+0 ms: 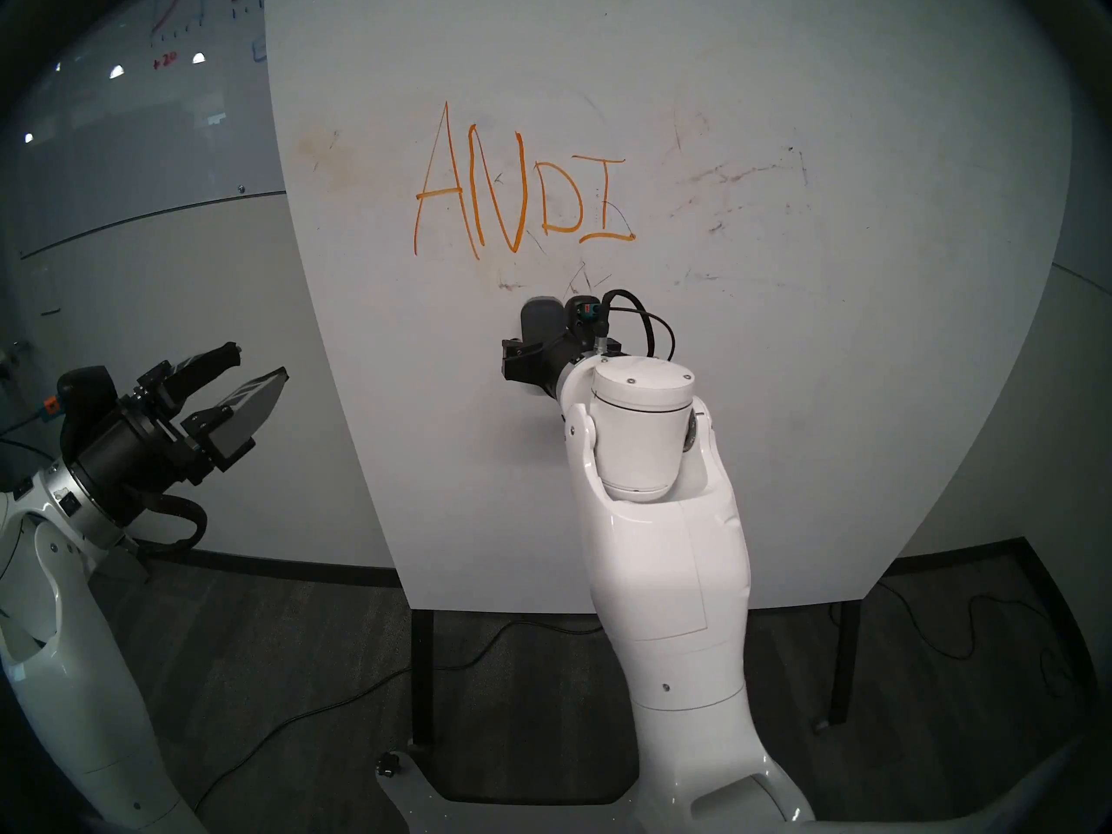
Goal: Erase all marks on the whiteboard with the eraser
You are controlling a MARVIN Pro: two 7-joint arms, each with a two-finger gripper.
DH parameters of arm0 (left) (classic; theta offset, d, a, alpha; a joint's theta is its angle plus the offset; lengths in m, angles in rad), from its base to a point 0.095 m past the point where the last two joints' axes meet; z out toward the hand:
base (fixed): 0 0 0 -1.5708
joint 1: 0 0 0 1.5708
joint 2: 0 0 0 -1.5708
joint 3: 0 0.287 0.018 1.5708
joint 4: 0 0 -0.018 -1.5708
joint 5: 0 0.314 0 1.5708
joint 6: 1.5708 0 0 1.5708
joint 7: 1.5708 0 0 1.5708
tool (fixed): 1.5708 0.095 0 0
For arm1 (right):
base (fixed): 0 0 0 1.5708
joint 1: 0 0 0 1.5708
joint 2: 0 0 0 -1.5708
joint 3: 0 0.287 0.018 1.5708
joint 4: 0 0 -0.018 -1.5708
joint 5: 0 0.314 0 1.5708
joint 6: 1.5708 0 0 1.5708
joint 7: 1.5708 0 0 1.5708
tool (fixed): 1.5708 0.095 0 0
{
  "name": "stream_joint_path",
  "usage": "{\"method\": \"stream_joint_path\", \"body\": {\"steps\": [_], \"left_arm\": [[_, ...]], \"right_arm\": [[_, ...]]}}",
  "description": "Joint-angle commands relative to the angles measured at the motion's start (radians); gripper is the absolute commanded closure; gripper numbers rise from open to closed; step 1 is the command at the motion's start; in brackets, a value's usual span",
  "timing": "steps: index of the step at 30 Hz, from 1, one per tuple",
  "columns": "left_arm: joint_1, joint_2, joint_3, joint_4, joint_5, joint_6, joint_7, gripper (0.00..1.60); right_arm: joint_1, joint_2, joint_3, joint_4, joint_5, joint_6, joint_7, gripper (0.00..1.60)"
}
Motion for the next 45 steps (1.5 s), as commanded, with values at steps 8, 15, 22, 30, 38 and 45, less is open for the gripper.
{"method": "stream_joint_path", "body": {"steps": [8,15,22,30,38,45], "left_arm": [[-0.004,0.000,0.002,-0.017,0.004,0.003,-0.001,0.00],[-0.005,-0.002,0.001,-0.017,0.006,0.004,-0.004,0.00],[-0.007,-0.003,0.001,-0.017,0.009,0.004,-0.006,0.00],[-0.008,-0.005,0.000,-0.017,0.011,0.005,-0.009,0.00],[-0.009,-0.006,-0.001,-0.017,0.013,0.005,-0.011,0.00],[-0.010,-0.006,-0.001,-0.017,0.014,0.006,-0.012,0.00]], "right_arm": [[0.007,-0.007,-0.007,-0.024,0.011,-0.021,0.006,0.00],[0.007,-0.006,-0.008,-0.024,0.013,-0.022,0.005,0.00],[0.005,0.002,-0.015,-0.027,0.010,-0.027,0.008,0.00],[-0.002,-0.002,-0.051,-0.021,-0.009,-0.047,-0.059,0.00],[-0.010,0.005,-0.101,-0.022,-0.044,-0.090,-0.146,0.00],[-0.008,0.005,-0.130,-0.026,-0.023,-0.086,-0.205,0.00]]}}
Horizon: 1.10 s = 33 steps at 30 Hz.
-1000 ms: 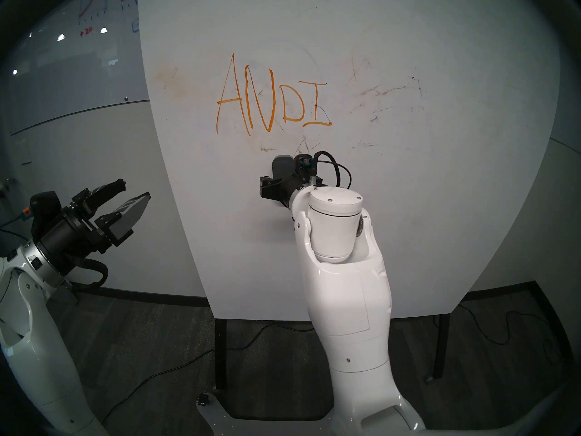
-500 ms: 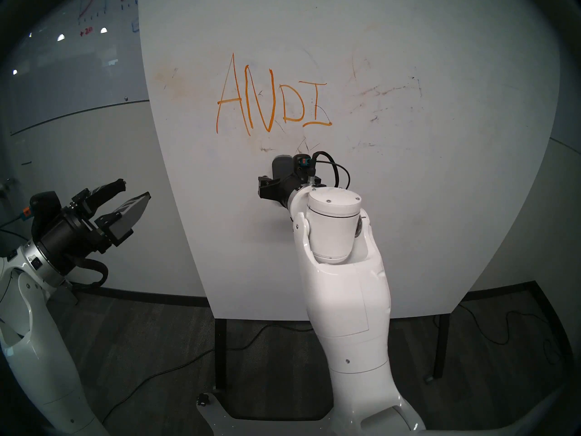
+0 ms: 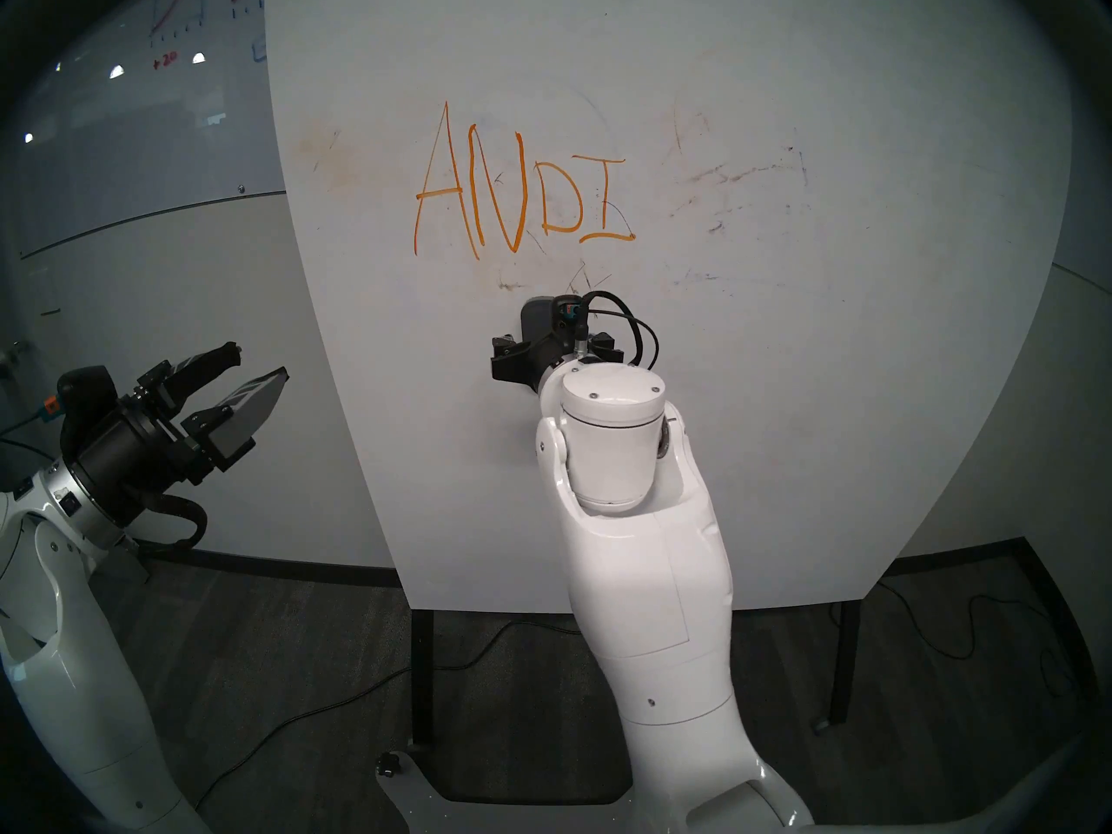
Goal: Erase all marks on the whiteboard with the eraser
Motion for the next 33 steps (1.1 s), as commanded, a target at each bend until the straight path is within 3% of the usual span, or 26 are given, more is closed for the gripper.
{"method": "stream_joint_path", "body": {"steps": [1,16,33], "left_arm": [[-0.001,0.003,0.003,-0.016,0.001,0.003,0.002,0.00],[-0.002,0.003,0.003,-0.016,0.002,0.004,0.001,0.00],[-0.002,0.003,0.002,-0.016,0.002,0.004,0.001,0.00]], "right_arm": [[0.007,0.001,-0.037,-0.024,0.021,-0.019,-0.054,0.00],[0.008,0.003,-0.072,0.019,0.081,-0.034,-0.204,0.00],[0.026,-0.007,-0.087,0.065,0.126,-0.067,-0.257,0.00]]}}
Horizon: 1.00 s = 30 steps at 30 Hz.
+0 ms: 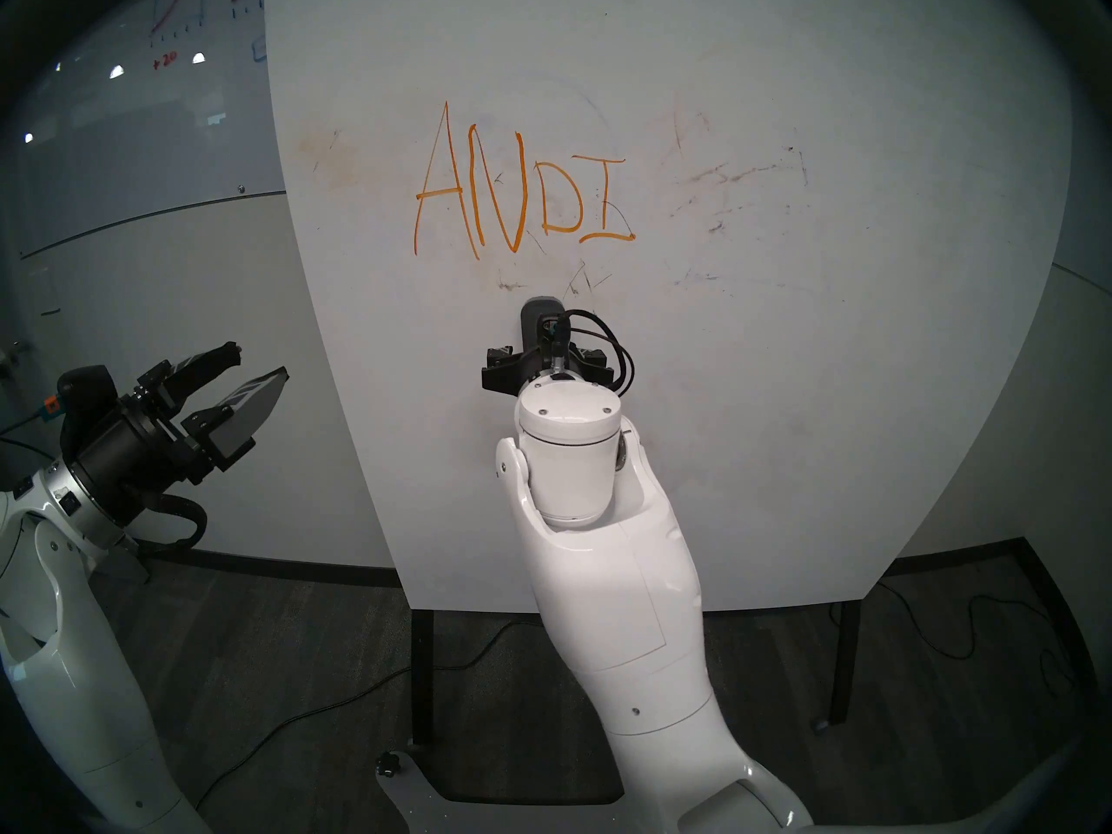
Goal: Erase all marks on the whiteboard with the eraser
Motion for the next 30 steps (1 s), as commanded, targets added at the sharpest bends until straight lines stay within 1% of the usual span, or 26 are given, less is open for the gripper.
{"method": "stream_joint_path", "body": {"steps": [1,9,25,26,27,28,29,30], "left_arm": [[0.000,0.003,0.003,-0.016,-0.001,0.002,0.003,0.00],[0.000,0.003,0.003,-0.016,-0.001,0.002,0.002,0.00],[0.000,0.003,0.003,-0.016,-0.001,0.003,0.002,0.00],[0.000,0.003,0.003,-0.016,-0.001,0.002,0.002,0.00],[0.000,0.003,0.003,-0.016,-0.001,0.003,0.002,0.00],[0.000,0.003,0.003,-0.016,-0.001,0.003,0.002,0.00],[0.000,0.003,0.003,-0.016,-0.001,0.003,0.002,0.00],[0.000,0.003,0.003,-0.016,-0.001,0.003,0.002,0.00]], "right_arm": [[0.026,-0.010,-0.009,0.004,0.012,-0.025,-0.013,0.00],[0.041,-0.019,-0.007,0.033,0.019,-0.047,-0.033,0.00],[0.056,-0.022,-0.003,0.057,0.025,-0.072,-0.055,0.00],[0.056,-0.022,-0.002,0.057,0.025,-0.073,-0.057,0.04],[0.056,-0.023,-0.002,0.056,0.025,-0.074,-0.059,0.26],[0.056,-0.023,-0.001,0.056,0.026,-0.074,-0.060,0.54],[0.055,-0.022,-0.001,0.055,0.027,-0.076,-0.061,0.72],[0.055,-0.022,-0.001,0.053,0.028,-0.077,-0.062,0.85]]}}
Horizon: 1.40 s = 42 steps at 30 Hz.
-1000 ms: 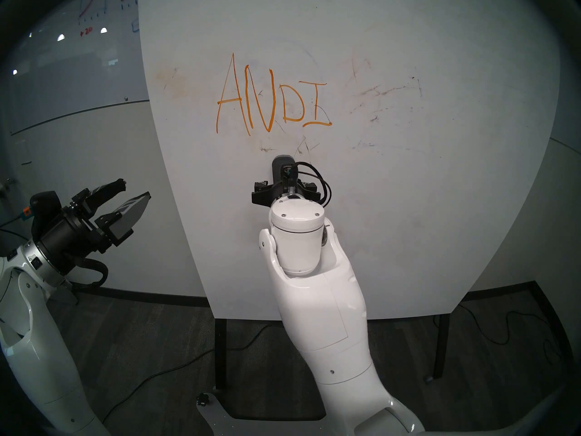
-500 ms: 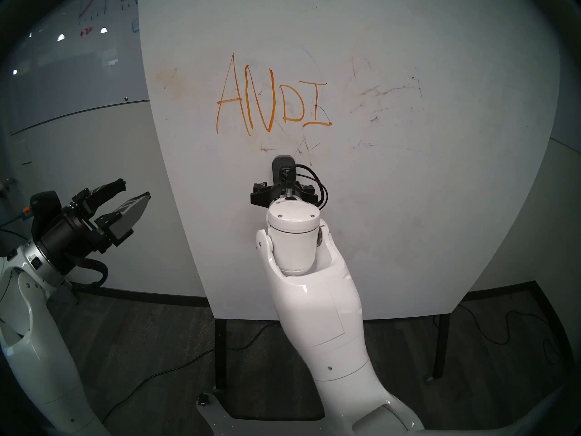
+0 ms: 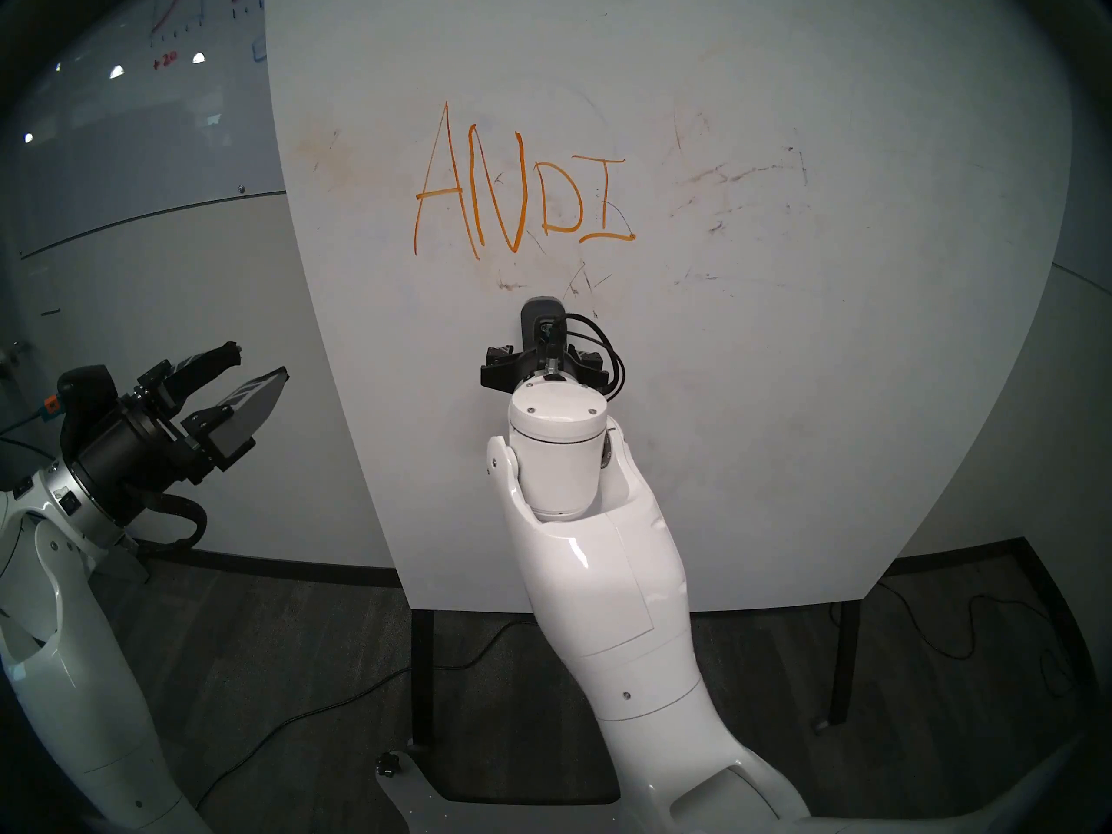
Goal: Erase all marks on the whiteboard with the eraser
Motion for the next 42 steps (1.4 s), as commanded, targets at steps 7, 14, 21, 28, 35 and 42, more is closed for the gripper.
{"method": "stream_joint_path", "body": {"steps": [7,14,21,28,35,42], "left_arm": [[0.000,0.002,0.003,-0.016,-0.002,0.002,0.002,0.00],[0.000,0.002,0.003,-0.016,-0.001,0.002,0.002,0.00],[0.000,0.002,0.003,-0.016,-0.001,0.002,0.002,0.00],[0.000,0.002,0.003,-0.016,-0.001,0.002,0.002,0.00],[0.000,0.002,0.003,-0.016,-0.001,0.002,0.002,0.00],[0.000,0.003,0.003,-0.016,-0.001,0.002,0.002,0.00]], "right_arm": [[0.021,-0.009,0.002,-0.025,0.004,-0.019,-0.006,1.15],[0.017,-0.001,-0.001,-0.040,0.007,-0.016,-0.007,1.16],[0.015,0.000,-0.003,-0.046,0.010,-0.014,-0.009,0.85],[0.019,-0.002,-0.004,-0.044,0.012,-0.014,-0.008,0.65],[0.027,-0.008,-0.008,-0.038,0.014,-0.015,-0.006,0.04],[0.040,-0.011,-0.010,-0.019,0.014,-0.018,-0.002,0.00]]}}
